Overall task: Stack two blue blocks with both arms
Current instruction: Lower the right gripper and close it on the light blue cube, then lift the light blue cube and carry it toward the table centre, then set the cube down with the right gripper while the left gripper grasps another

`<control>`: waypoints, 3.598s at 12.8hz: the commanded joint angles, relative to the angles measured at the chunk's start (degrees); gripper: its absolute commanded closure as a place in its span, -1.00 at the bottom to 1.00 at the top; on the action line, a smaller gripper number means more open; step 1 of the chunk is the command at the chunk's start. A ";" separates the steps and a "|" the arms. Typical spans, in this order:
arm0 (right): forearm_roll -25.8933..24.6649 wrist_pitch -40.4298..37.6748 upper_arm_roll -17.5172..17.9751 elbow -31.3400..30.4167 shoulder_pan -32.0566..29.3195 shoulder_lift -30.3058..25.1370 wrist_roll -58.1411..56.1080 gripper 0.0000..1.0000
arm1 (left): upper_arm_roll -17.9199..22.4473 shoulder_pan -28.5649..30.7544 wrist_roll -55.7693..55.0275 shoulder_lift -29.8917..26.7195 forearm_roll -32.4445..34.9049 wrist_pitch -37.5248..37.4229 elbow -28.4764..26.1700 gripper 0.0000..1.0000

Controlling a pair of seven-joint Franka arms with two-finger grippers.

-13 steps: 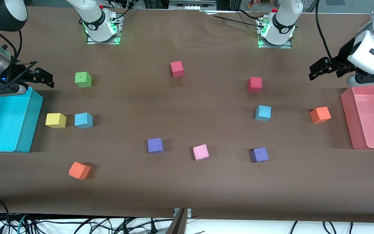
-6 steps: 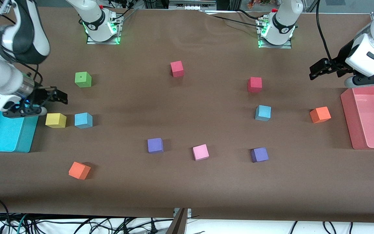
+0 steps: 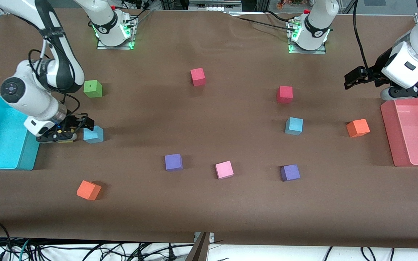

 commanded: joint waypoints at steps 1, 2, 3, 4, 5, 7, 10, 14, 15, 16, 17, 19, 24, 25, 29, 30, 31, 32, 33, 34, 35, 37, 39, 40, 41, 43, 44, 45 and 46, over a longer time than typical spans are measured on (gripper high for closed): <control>-0.77 4.36 0.06 -2.84 0.03 1.99 0.09 -1.00 | -0.55 0.60 1.38 -0.83 1.00 0.47 -0.56 -1.00; -0.77 4.98 0.06 -2.84 0.03 2.87 0.01 -1.00 | -0.63 0.60 1.38 -0.83 1.00 0.73 -0.56 -1.00; -0.77 5.68 0.06 -2.93 0.03 3.75 -0.69 -1.00 | -0.63 0.60 1.29 -0.91 1.00 0.73 -0.56 -1.00; -0.77 6.47 0.06 -2.93 0.03 4.37 -1.48 -1.00 | -0.63 0.60 1.38 -0.91 0.92 0.73 -0.56 -1.00; -0.77 8.04 0.06 -2.93 0.03 5.24 -2.10 -1.00 | -0.63 0.60 1.29 -0.91 0.92 0.73 -0.56 -1.00; -0.77 11.64 0.06 -3.10 0.03 6.65 -2.10 -0.96 | -0.63 0.60 1.29 -1.09 0.92 0.65 -0.65 -1.00; -0.69 13.95 0.06 -3.11 0.03 7.45 -2.02 0.20 | -0.63 0.60 1.29 -1.44 0.92 0.47 -0.65 -1.00; -0.69 10.11 0.93 -2.41 0.03 4.39 -1.93 0.33 | -0.63 0.60 1.29 -1.79 0.92 0.47 -1.09 -1.00; -0.51 6.43 1.81 -1.27 0.03 3.24 -1.23 0.34 | -0.63 0.60 1.29 -1.79 0.92 0.47 -1.09 -1.00; -0.42 3.00 2.34 -0.22 0.03 2.27 0.17 0.33 | -0.63 0.60 1.29 -1.79 0.92 0.30 -1.09 -1.00; -0.42 -0.08 2.87 0.75 0.03 1.57 1.83 0.33 | -0.63 0.60 1.29 -1.88 0.92 0.21 -1.09 -1.00; -0.33 -7.46 5.93 3.82 0.03 0.33 7.18 0.33 | -0.63 0.60 1.21 -1.79 0.92 0.21 -1.53 -1.00; -0.07 -13.82 13.33 13.04 10.71 4.08 31.42 0.33 | -0.63 0.69 1.29 -2.32 1.27 0.47 -2.14 -1.00; -0.07 -13.83 13.33 16.55 14.32 7.07 35.65 0.31 | -0.63 0.60 1.29 -2.23 1.36 0.56 -2.14 -1.00; -0.33 -13.56 13.33 29.65 25.24 19.29 54.63 0.31 | -0.63 0.60 1.56 -1.53 1.27 1.26 -2.76 -1.00; -0.42 -13.47 13.33 31.94 27.17 21.58 57.98 0.31 | -0.63 0.60 1.56 -1.36 1.36 1.26 -3.28 -1.00; -0.42 -13.04 13.33 34.31 28.67 23.95 59.75 0.29 | -0.63 0.60 1.56 -1.18 1.27 1.61 -3.37 -1.00; -0.51 -12.34 13.33 36.68 30.25 26.15 60.21 0.29 | -0.63 0.60 1.56 -0.66 1.27 2.05 -3.64 -1.00; -0.60 -11.55 13.33 37.06 31.05 27.30 60.47 0.29 | -0.63 0.60 1.47 -0.13 1.27 2.83 -4.25 -1.00; -1.56 -9.45 13.33 37.06 31.32 27.92 60.47 0.29 | -0.63 0.60 1.21 0.23 1.18 4.50 -5.65 -1.00; -1.83 -7.95 13.25 37.06 31.32 28.36 60.47 0.29 | -0.63 0.60 1.03 0.32 1.01 6.34 -6.88 -1.00; -1.83 -4.35 13.07 37.15 31.32 29.50 60.47 0.29 | -0.63 0.60 0.86 0.84 1.00 9.42 -9.17 -1.00; -1.57 -0.49 13.07 37.15 31.41 31.26 61.61 0.28 | -0.63 0.52 1.03 2.33 1.09 12.84 -11.01 -1.00; -1.65 0.49 13.07 37.15 32.02 31.53 62.14 0.28 | -0.63 0.51 1.03 2.86 1.35 14.51 -11.89 -1.00; -1.91 0.50 13.07 37.15 32.03 31.62 61.88 0.13 | -0.63 0.34 1.03 3.39 1.36 15.58 -12.34 -1.00; -1.92 0.59 13.07 37.06 32.03 31.44 61.71 -0.99 | -0.63 -0.27 0.94 5.32 1.36 20.47 -14.70 -1.00; -1.92 0.59 13.07 37.06 32.03 31.09 61.44 -0.99 | -0.63 -0.28 1.03 5.85 1.36 24.25 -17.06 -1.00; -2.00 0.50 13.16 36.80 32.03 30.66 60.83 -0.99 | -0.63 -0.28 1.20 6.46 1.36 27.77 -19.35 -1.00; -1.92 0.15 13.33 36.71 32.03 30.04 59.52 -0.99 | -0.72 -0.62 1.29 7.34 1.36 30.15 -20.76 -1.00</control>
